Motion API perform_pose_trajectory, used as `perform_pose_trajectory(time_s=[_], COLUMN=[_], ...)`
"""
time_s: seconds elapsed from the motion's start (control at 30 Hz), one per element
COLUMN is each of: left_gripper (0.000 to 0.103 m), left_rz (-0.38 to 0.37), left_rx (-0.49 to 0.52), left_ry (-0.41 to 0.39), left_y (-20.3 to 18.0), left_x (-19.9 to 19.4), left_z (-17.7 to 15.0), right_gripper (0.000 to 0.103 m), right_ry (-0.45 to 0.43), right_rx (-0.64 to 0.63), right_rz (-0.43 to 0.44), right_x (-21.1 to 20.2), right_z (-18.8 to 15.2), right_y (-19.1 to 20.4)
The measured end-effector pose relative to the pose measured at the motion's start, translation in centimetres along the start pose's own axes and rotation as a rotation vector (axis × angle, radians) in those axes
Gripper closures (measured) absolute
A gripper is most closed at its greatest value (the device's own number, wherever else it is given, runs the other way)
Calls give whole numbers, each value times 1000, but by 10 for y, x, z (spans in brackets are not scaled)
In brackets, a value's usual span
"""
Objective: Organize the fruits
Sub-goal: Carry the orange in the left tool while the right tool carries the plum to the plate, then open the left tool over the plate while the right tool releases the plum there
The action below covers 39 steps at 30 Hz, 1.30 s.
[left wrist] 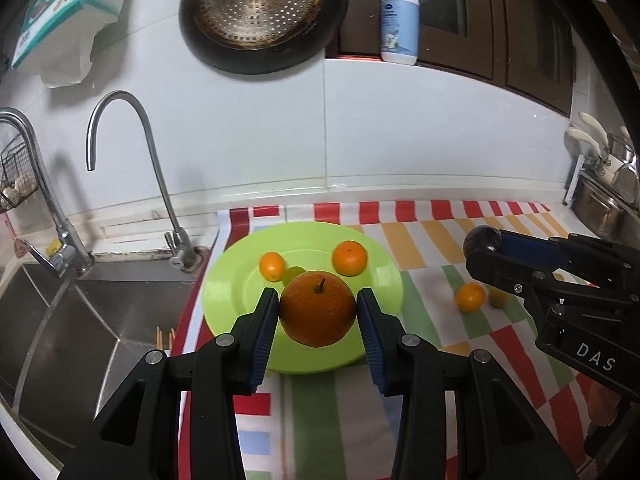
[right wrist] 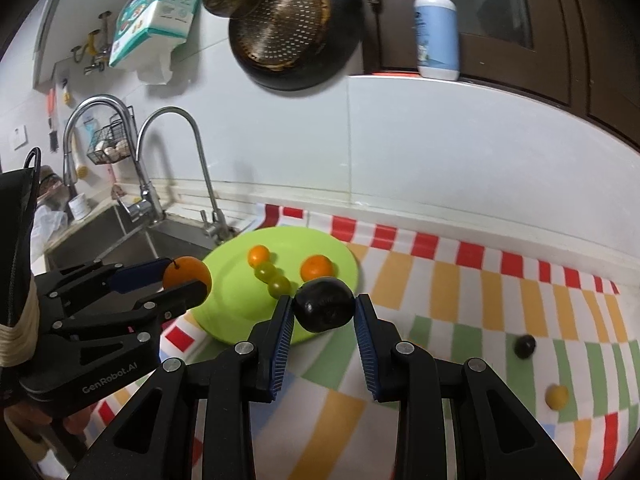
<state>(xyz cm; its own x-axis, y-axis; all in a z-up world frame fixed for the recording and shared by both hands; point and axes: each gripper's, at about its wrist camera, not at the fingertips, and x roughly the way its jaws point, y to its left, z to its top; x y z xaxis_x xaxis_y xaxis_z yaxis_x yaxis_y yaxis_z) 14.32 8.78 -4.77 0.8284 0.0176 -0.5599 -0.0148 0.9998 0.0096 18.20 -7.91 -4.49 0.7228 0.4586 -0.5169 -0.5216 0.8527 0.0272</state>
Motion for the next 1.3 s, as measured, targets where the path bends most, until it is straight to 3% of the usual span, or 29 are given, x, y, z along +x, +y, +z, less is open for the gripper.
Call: perform_pose_trajectory(time_s=[0.43,0.8,1.03,1.13,1.3], left_gripper=[63,63,63,58,56], left_rz=[18,-6,-11,-3,27], left_rx=[-2,-3,-17,-27,-32], left_ry=[30,90,115,107,89], left_y=[25,36,39,40,38], left_x=[35,69,81,78,66], left_z=[-3,-14,-15,-14,-10], right_gripper=[71,71,71,70,64], right_ry=[82,176,206,208,186], right_rx=[-48,-52,-43,-26,-2], right_rz=[89,113,118,117,88], right_x=[53,96,111,114,104], right_z=[9,1,-1,-1,-1], right_y=[16,21,19,16,10])
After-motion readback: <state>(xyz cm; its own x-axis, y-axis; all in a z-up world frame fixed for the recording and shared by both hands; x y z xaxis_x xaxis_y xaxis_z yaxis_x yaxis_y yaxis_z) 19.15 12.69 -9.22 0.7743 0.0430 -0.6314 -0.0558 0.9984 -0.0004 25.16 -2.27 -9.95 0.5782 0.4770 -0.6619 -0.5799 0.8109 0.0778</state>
